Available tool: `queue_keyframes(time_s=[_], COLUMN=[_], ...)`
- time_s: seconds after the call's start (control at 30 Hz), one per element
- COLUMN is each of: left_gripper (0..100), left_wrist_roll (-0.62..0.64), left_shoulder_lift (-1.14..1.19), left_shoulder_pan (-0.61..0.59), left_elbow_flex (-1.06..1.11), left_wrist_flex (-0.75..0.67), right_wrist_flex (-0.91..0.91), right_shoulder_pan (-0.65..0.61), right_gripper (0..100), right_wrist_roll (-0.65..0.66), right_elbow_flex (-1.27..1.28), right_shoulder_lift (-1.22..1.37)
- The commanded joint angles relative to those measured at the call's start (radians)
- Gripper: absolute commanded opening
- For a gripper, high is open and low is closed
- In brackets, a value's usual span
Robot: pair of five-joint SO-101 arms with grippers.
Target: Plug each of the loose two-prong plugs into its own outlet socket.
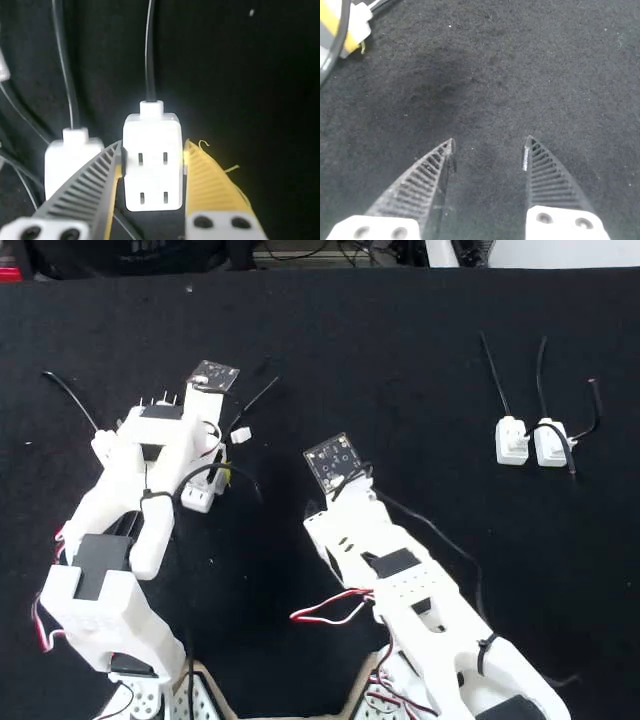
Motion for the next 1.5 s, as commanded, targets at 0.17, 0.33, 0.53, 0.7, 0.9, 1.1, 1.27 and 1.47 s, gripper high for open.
queue_keyframes(time_s=[0.17,0.33,0.53,0.7,0.9,1.1,1.27,1.47], left_gripper=[3,3,22,28,27,27,27,27], left_wrist_roll=[-0.044,-0.061,-0.064,-0.066,-0.132,-0.302,-0.347,-0.282], left_shoulder_lift=[-0.265,-0.384,-0.528,-0.644,-0.779,-0.827,-0.827,-0.838], left_shoulder_pan=[-0.048,-0.041,-0.005,-0.018,-0.154,-0.401,-0.430,-0.348], left_elbow_flex=[-0.076,0.028,0.278,0.458,0.432,0.479,0.667,0.814], left_wrist_flex=[0.342,0.400,0.345,0.204,0.242,0.133,0.011,-0.115], right_wrist_flex=[-0.026,-0.025,-0.025,-0.025,-0.025,-0.025,-0.025,0.017], right_shoulder_pan=[0.018,0.150,0.187,0.187,0.187,0.187,0.187,0.187], right_gripper=[19.4,19.4,19.4,19.4,19.4,19.4,19.4,19.4], right_wrist_roll=[-0.002,-0.009,-0.009,-0.009,-0.009,-0.009,-0.009,-0.006], right_elbow_flex=[-0.007,-0.035,-0.036,-0.035,-0.035,-0.035,-0.035,-0.042], right_shoulder_lift=[-0.039,-0.039,-0.039,-0.039,-0.038,-0.038,-0.038,-0.039])
